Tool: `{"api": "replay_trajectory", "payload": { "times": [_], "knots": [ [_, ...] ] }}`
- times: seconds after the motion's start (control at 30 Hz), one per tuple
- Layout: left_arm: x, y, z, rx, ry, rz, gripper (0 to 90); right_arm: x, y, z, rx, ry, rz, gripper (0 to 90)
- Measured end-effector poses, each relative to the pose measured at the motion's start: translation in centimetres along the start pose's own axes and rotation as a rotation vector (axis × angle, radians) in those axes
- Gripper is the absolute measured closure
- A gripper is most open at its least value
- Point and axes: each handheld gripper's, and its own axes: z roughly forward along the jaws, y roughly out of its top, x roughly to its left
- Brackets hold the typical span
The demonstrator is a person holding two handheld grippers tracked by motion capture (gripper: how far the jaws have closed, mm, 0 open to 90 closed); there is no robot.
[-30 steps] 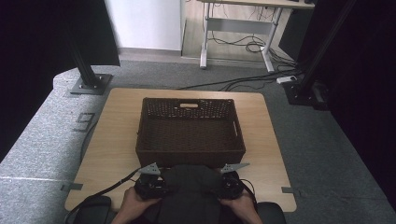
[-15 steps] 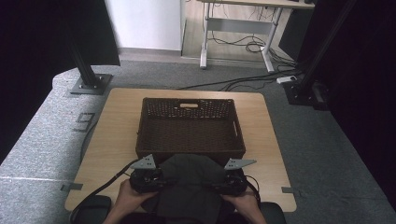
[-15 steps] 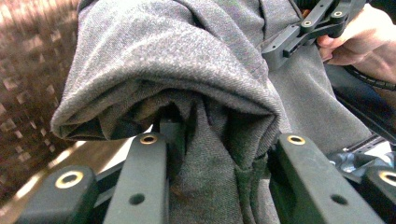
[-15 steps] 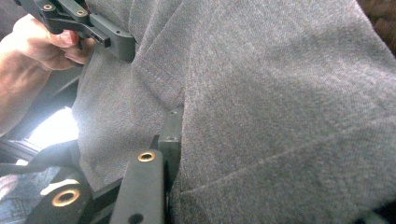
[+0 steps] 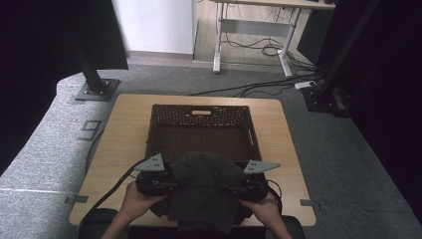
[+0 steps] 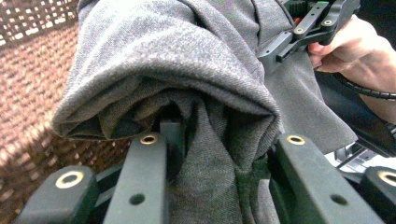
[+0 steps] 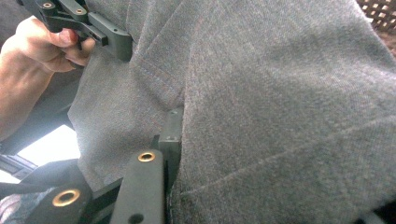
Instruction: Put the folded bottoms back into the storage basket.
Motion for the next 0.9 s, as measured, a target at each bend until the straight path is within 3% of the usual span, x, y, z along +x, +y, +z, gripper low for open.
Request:
{"api": "replay_trajectory", "payload": {
  "times": [0.5, 0.9],
  "knots": [
    [1.1, 4.2, -1.7, -0.049, 0.008, 0.018, 66.8, -0.3, 4.9, -1.3, -0.035, -0.03, -0.072, 60.8],
    [3.0, 8.0, -2.2, -0.049, 0.057, 0.044, 66.8, -1.9, 8.7, -1.4, -0.055, -0.073, -0.101, 60.8]
  ]
}}
